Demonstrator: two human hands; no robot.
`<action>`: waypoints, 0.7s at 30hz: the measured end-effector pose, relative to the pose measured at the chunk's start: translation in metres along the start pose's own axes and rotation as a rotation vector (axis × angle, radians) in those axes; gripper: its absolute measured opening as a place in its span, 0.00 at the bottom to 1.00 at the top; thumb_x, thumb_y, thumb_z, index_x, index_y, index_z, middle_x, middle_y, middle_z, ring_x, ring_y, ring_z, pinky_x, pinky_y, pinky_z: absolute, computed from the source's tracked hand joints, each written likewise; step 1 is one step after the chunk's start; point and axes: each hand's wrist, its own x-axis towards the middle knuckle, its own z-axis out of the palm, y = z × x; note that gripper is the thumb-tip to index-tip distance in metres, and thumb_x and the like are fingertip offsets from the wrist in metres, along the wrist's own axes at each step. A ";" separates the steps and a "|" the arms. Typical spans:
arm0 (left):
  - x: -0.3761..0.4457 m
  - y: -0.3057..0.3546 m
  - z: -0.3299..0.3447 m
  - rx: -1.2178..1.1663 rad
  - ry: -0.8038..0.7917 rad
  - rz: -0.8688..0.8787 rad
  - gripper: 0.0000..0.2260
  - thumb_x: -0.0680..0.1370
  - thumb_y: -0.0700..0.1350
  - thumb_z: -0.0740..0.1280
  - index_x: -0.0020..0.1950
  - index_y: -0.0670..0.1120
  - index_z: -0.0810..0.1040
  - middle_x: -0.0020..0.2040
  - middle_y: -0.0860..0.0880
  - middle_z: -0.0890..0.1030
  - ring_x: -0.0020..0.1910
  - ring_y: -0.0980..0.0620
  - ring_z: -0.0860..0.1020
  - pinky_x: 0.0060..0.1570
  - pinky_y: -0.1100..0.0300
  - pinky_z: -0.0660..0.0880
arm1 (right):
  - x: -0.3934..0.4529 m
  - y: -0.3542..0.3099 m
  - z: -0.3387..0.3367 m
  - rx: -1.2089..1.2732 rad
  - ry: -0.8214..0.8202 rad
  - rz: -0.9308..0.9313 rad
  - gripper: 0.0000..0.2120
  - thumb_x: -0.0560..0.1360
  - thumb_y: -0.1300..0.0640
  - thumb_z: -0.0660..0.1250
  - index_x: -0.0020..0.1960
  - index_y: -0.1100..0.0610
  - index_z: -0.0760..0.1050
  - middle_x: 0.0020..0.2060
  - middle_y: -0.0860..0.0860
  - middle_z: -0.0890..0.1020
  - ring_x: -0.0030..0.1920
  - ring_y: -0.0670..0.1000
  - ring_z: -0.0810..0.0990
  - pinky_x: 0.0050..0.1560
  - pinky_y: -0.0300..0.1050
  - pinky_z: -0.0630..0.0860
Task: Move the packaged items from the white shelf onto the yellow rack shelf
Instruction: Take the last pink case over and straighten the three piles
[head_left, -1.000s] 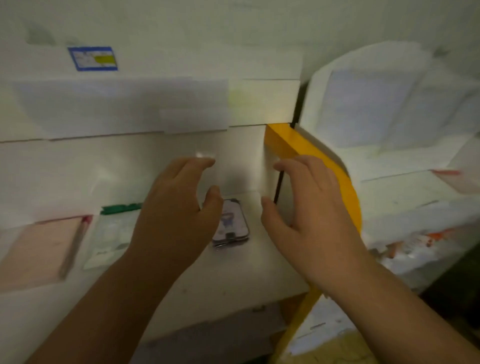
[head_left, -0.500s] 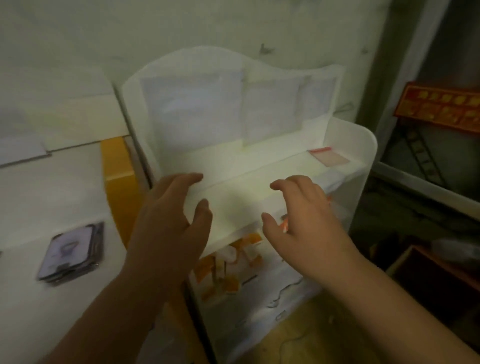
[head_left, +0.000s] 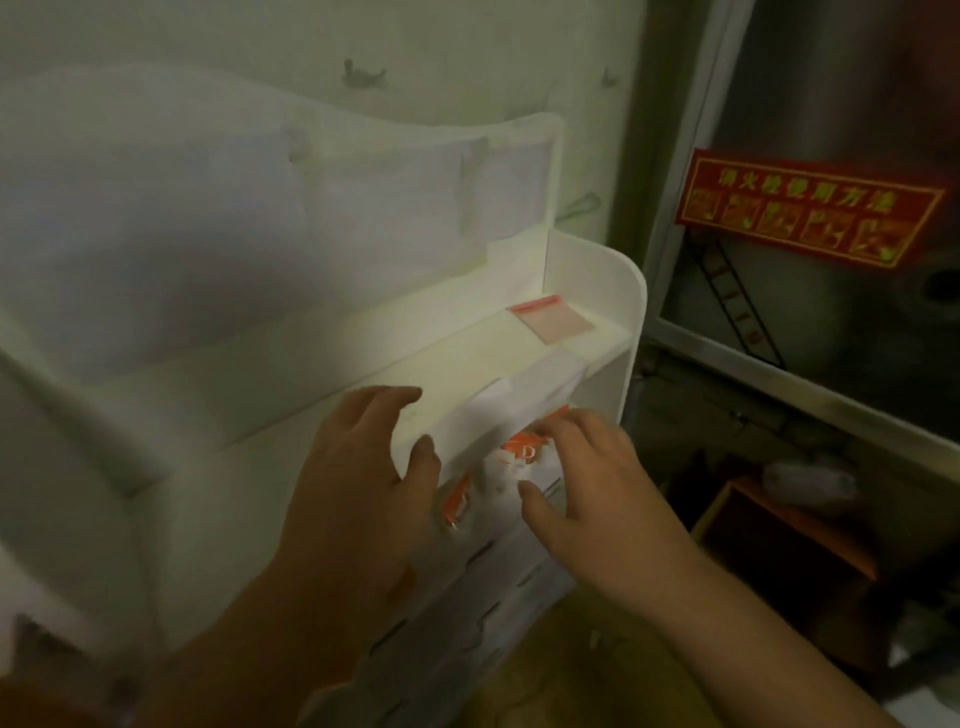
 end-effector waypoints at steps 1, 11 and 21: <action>0.013 0.001 0.011 -0.009 -0.007 -0.001 0.18 0.77 0.49 0.66 0.67 0.54 0.72 0.66 0.55 0.72 0.63 0.54 0.71 0.62 0.60 0.68 | 0.008 0.007 -0.001 -0.013 -0.005 0.012 0.24 0.78 0.42 0.60 0.71 0.45 0.62 0.67 0.41 0.65 0.67 0.45 0.63 0.68 0.39 0.63; 0.108 0.012 0.089 -0.083 -0.103 0.054 0.18 0.77 0.49 0.65 0.68 0.54 0.71 0.66 0.57 0.72 0.65 0.56 0.70 0.59 0.64 0.65 | 0.087 0.073 -0.005 -0.107 -0.008 0.117 0.28 0.77 0.40 0.61 0.74 0.44 0.58 0.70 0.40 0.62 0.70 0.44 0.60 0.74 0.44 0.62; 0.172 0.028 0.140 0.079 -0.055 -0.011 0.18 0.77 0.48 0.66 0.67 0.51 0.73 0.64 0.54 0.73 0.61 0.56 0.71 0.58 0.65 0.65 | 0.207 0.163 0.022 -0.091 -0.025 0.105 0.25 0.77 0.41 0.60 0.72 0.46 0.63 0.70 0.43 0.68 0.69 0.48 0.67 0.71 0.48 0.65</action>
